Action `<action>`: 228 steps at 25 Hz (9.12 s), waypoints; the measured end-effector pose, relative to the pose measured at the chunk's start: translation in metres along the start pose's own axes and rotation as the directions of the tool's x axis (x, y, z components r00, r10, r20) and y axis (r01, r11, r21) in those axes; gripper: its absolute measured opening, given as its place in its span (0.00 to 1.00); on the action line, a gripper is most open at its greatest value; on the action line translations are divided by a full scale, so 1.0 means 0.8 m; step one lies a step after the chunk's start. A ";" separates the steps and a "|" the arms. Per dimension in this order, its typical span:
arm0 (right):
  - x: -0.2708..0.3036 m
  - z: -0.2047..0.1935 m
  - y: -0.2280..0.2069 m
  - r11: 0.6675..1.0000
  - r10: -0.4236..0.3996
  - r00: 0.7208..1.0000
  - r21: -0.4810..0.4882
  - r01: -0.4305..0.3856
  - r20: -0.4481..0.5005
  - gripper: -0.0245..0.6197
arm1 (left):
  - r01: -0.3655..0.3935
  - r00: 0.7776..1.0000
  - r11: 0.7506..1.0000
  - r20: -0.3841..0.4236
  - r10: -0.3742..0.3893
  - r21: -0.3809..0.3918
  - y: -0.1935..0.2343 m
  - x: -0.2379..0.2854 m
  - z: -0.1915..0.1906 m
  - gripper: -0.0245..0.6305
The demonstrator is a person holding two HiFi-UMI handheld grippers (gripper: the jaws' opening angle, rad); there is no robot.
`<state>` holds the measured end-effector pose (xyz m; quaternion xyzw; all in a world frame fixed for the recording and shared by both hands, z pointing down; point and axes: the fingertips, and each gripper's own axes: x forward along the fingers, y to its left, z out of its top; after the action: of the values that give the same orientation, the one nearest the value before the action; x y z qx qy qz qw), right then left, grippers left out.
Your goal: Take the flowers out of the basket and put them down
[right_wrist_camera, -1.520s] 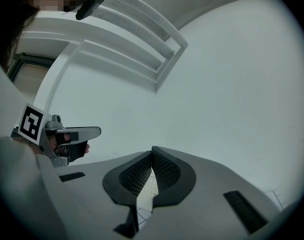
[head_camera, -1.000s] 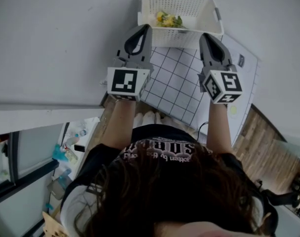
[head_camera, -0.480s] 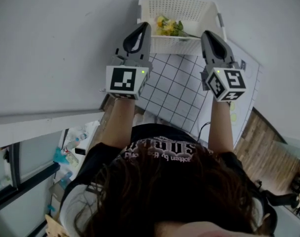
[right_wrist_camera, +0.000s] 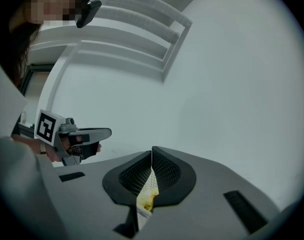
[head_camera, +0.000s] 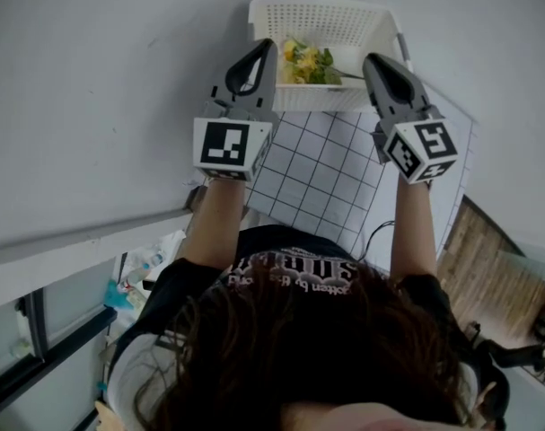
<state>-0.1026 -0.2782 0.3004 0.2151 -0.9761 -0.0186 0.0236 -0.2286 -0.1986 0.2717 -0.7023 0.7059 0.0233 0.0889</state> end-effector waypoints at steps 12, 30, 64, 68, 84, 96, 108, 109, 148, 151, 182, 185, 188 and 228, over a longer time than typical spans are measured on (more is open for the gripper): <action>0.036 0.018 -0.007 0.976 0.157 0.981 -0.134 -0.171 -0.110 0.08 | 0.044 0.999 0.999 0.002 -0.044 0.002 0.010 0.033 -0.005 0.04; 0.108 -0.041 -0.015 0.877 0.353 0.851 -0.181 -0.446 -0.388 0.38 | 0.050 0.999 0.999 0.008 -0.050 0.014 0.036 0.064 -0.009 0.04; 0.162 -0.328 -0.059 0.774 0.295 0.373 -0.009 -0.633 -0.880 0.50 | 0.070 0.998 0.998 -0.003 -0.070 0.002 0.058 0.103 -0.032 0.04; 0.163 -0.347 -0.062 0.788 0.287 0.342 0.018 -0.616 -0.895 0.50 | 0.075 0.997 0.997 -0.014 -0.075 0.004 0.059 0.105 -0.036 0.04; 0.144 -0.402 -0.050 0.769 0.304 0.189 0.124 -0.628 -0.934 0.49 | 0.087 0.996 0.996 -0.018 -0.087 -0.010 0.059 0.111 -0.043 0.04; 0.154 -0.377 -0.036 0.770 0.359 0.225 0.151 -0.620 -0.906 0.21 | 0.085 0.996 0.996 -0.020 -0.085 -0.009 0.057 0.110 -0.043 0.04; 0.164 -0.341 -0.035 0.795 0.370 0.326 0.115 -0.595 -0.870 0.14 | 0.086 0.996 0.996 -0.004 -0.086 -0.004 0.058 0.105 -0.031 0.04; 0.166 -0.337 -0.035 0.798 0.370 0.340 0.109 -0.592 -0.865 0.14 | 0.087 0.996 0.996 -0.002 -0.087 -0.003 0.058 0.105 -0.030 0.04; 0.185 -0.116 -0.051 0.853 0.318 0.654 -0.095 -0.514 -0.687 0.13 | 0.076 0.995 0.996 0.053 -0.079 0.048 0.038 0.075 0.033 0.04; 0.177 -0.097 -0.061 0.863 0.300 0.679 -0.112 -0.492 -0.670 0.13 | 0.093 0.993 0.994 0.066 -0.096 0.049 0.028 0.077 0.037 0.04; 0.064 0.003 -0.148 0.958 0.167 0.841 -0.116 -0.261 -0.514 0.13 | 0.248 0.962 0.968 0.107 -0.250 0.031 -0.074 0.097 0.057 0.04; 0.036 0.004 -0.163 0.968 0.125 0.847 -0.123 -0.218 -0.516 0.13 | 0.283 0.952 0.959 0.118 -0.284 0.024 -0.096 0.101 0.060 0.04; 0.005 0.004 -0.178 0.977 0.083 0.852 -0.126 -0.171 -0.517 0.13 | 0.317 0.940 0.948 0.134 -0.315 0.006 -0.119 0.103 0.065 0.04; -0.106 0.001 -0.194 0.989 -0.001 0.862 -0.126 -0.072 -0.507 0.13 | 0.390 0.912 0.921 0.129 -0.389 0.013 -0.199 0.080 0.075 0.04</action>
<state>0.0392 -0.3836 0.2888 0.1922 -0.9357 -0.0298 0.2942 -0.0642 -0.2545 0.2169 -0.8263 0.5445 0.0551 0.1328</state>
